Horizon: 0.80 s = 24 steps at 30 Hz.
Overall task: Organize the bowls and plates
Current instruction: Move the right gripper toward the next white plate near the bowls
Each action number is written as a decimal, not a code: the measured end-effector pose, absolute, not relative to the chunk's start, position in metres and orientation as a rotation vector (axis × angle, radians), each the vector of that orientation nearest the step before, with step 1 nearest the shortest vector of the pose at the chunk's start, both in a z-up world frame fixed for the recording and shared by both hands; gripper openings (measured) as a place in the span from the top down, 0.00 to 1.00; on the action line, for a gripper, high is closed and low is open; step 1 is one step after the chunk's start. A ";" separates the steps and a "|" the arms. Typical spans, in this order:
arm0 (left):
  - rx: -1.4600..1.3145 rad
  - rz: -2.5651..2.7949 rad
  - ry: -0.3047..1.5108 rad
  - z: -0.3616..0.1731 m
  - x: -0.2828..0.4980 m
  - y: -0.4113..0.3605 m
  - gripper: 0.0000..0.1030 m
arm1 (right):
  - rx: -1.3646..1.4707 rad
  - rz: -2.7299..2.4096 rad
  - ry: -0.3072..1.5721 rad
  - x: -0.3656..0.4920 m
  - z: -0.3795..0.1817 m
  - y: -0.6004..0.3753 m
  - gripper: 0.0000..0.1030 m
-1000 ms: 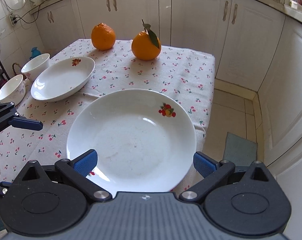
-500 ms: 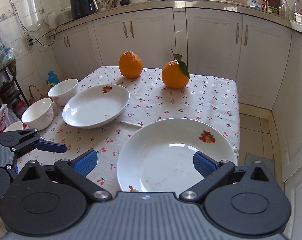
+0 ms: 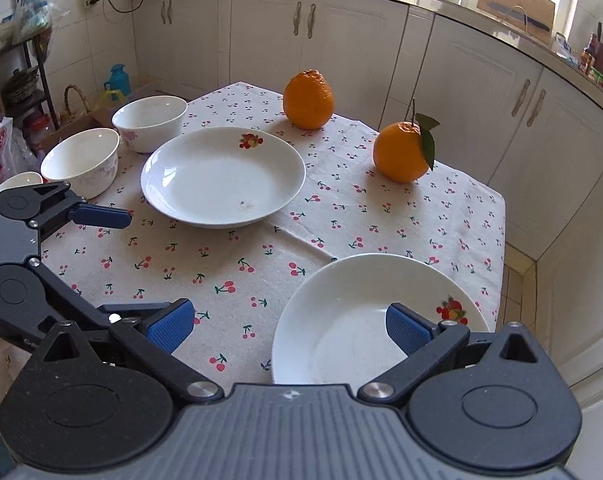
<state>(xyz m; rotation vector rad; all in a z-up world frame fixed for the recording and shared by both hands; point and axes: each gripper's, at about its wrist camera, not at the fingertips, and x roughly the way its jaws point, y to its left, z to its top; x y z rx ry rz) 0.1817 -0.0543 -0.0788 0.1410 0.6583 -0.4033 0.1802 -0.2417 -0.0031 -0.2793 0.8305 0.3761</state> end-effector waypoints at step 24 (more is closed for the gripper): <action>0.097 -0.212 0.725 -0.108 0.233 -0.046 0.00 | -0.355 0.565 0.870 0.282 -0.021 -0.208 0.00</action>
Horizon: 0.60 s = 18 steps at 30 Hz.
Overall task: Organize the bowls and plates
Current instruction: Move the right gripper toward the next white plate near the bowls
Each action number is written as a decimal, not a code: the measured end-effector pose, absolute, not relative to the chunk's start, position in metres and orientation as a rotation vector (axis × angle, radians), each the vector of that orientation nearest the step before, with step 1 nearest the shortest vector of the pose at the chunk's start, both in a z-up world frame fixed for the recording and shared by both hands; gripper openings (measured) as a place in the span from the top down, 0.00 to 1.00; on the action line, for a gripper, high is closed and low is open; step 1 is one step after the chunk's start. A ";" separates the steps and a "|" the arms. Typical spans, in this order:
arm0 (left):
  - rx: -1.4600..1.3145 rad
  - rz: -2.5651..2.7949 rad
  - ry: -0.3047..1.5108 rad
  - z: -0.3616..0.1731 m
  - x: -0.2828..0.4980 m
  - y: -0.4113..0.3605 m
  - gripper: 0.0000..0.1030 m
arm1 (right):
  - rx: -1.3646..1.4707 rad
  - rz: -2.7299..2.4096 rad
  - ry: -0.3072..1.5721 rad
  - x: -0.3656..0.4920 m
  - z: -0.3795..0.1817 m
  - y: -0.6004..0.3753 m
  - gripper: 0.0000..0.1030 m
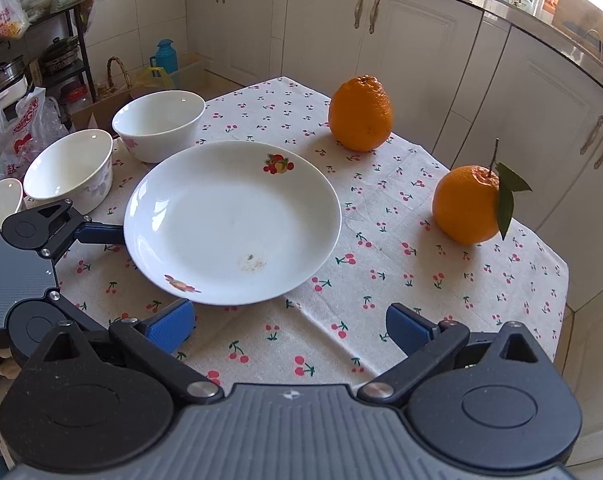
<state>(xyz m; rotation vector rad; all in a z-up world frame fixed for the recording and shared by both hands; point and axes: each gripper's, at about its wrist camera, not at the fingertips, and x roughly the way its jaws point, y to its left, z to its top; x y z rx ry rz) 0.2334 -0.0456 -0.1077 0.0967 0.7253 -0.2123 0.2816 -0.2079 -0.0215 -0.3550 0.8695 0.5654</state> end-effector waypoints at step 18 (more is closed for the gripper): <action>0.083 -0.187 0.718 -0.107 0.242 -0.045 0.01 | -0.413 0.815 0.922 0.370 -0.033 -0.171 0.00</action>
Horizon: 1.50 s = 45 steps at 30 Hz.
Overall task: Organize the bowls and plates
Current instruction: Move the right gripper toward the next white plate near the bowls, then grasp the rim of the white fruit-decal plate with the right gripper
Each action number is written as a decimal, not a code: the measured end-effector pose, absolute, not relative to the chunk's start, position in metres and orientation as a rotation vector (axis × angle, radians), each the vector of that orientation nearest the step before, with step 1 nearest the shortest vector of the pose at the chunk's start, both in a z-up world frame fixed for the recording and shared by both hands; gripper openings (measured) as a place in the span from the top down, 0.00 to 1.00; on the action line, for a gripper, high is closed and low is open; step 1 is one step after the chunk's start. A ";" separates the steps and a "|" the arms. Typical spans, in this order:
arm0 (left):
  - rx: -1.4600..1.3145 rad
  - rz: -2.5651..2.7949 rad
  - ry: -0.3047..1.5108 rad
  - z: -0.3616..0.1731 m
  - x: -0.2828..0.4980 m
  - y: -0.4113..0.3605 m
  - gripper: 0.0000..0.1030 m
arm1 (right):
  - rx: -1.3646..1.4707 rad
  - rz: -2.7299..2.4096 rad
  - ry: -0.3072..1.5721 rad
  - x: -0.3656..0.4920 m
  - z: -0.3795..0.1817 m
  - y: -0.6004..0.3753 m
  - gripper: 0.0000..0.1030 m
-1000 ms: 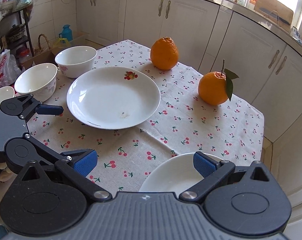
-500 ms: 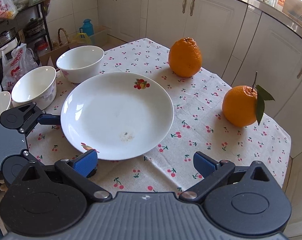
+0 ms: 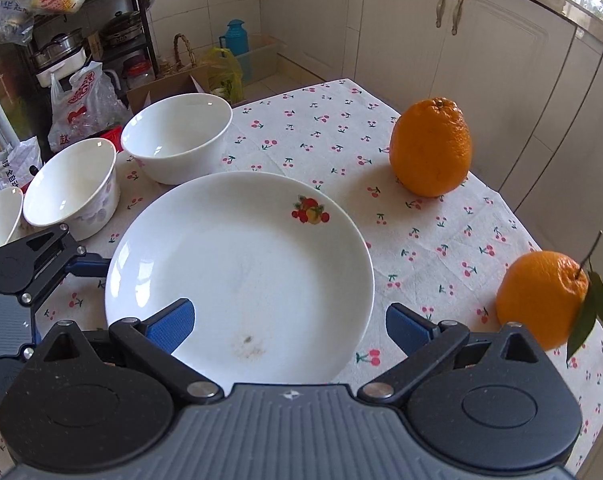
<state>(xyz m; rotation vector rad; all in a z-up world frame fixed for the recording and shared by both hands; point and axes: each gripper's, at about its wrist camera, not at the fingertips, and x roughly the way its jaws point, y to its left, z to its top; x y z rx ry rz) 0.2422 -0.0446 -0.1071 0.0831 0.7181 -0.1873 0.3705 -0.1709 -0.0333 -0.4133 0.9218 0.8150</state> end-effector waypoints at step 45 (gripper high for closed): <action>0.121 -0.233 0.694 -0.096 0.236 -0.047 0.03 | -0.147 1.002 1.086 0.437 -0.061 -0.171 0.23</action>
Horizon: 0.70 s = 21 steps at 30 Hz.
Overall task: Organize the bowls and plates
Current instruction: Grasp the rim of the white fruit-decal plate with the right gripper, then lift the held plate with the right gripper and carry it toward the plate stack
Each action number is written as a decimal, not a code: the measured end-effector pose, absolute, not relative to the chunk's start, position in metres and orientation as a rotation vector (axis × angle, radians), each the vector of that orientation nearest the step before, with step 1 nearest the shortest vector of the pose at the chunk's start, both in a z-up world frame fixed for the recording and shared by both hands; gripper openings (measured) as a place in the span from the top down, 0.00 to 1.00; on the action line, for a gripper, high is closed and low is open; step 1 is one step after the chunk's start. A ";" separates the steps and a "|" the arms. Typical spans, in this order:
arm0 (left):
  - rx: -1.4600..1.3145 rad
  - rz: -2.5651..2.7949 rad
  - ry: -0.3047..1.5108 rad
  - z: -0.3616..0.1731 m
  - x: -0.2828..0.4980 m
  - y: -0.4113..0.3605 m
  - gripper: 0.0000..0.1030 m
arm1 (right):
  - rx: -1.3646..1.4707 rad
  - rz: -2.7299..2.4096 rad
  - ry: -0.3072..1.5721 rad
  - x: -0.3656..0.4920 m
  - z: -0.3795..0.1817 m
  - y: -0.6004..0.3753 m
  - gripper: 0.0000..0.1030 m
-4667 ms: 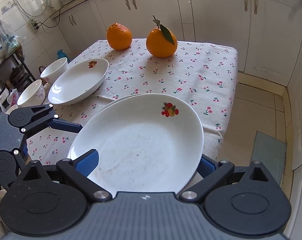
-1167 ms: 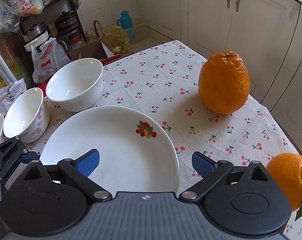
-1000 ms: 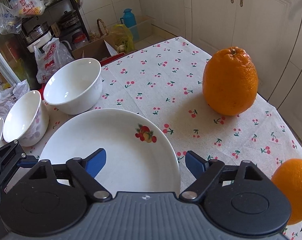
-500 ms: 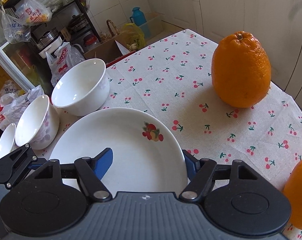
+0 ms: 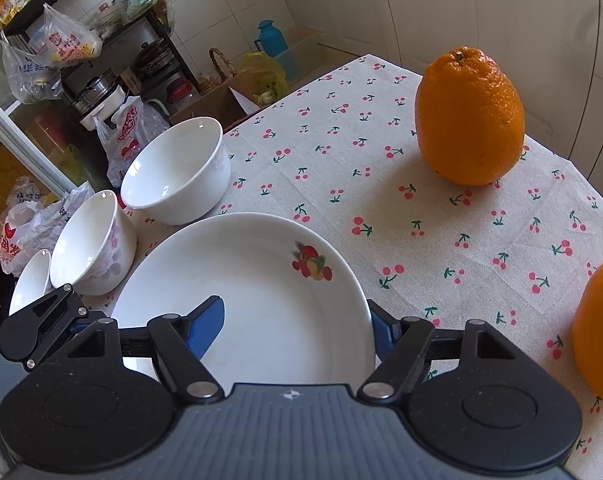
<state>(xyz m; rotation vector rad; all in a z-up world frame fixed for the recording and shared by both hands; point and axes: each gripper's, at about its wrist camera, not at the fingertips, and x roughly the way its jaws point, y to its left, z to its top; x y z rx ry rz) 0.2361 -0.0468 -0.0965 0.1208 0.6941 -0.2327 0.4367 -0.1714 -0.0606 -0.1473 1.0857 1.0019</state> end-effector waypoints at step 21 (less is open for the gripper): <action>0.179 -0.331 0.673 -0.060 0.194 -0.060 0.03 | -0.120 0.927 1.043 0.376 -0.025 -0.208 0.23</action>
